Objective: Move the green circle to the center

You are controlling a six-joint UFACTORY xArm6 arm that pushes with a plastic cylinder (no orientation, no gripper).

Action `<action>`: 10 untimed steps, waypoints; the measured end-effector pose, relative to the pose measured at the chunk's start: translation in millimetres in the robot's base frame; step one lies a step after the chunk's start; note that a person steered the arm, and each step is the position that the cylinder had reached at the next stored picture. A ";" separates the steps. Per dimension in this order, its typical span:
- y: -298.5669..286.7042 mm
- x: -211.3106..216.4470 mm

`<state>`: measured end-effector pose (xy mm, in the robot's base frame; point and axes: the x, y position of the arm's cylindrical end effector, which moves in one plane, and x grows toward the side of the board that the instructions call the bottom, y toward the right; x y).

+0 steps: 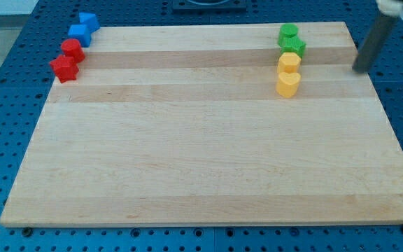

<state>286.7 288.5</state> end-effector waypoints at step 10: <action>-227.1 -19.2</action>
<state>267.5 61.5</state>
